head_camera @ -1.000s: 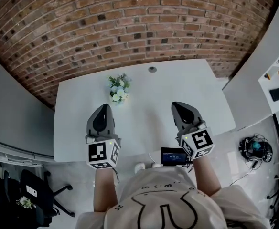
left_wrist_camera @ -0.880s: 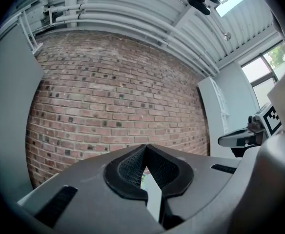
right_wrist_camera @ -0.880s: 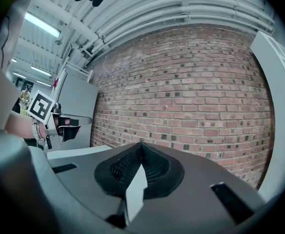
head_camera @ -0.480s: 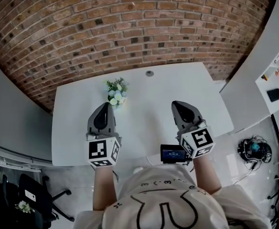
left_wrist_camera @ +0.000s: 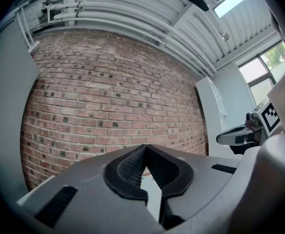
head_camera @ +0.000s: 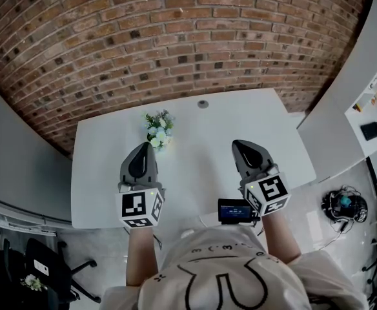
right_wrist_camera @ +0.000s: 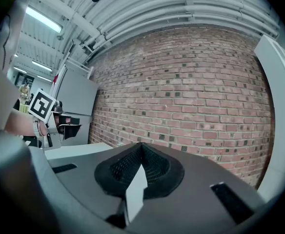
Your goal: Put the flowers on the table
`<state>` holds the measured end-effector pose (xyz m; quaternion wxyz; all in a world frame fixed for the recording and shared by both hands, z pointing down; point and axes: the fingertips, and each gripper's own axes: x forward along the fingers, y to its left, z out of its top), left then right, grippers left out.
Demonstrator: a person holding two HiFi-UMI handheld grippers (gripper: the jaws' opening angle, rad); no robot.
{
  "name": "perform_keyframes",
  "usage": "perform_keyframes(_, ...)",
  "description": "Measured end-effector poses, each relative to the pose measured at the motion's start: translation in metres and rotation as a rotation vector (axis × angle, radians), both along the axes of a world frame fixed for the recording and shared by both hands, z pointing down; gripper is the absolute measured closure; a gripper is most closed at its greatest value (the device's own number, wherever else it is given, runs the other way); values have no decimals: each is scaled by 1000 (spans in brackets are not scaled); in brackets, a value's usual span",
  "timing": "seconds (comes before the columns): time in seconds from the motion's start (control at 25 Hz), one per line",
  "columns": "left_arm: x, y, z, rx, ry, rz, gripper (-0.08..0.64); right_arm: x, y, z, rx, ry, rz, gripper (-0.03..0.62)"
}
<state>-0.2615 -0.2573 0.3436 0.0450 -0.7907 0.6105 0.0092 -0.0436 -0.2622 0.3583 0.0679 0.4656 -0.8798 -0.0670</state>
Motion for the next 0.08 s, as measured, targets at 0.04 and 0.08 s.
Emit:
perform_keyframes(0.04,-1,0,0,-1,0,0,549,-1,0,0,-1,2,0,577)
perform_keyframes(0.08,-2,0,0,-1,1,0,549,-2,0,0,-3,4,0,577)
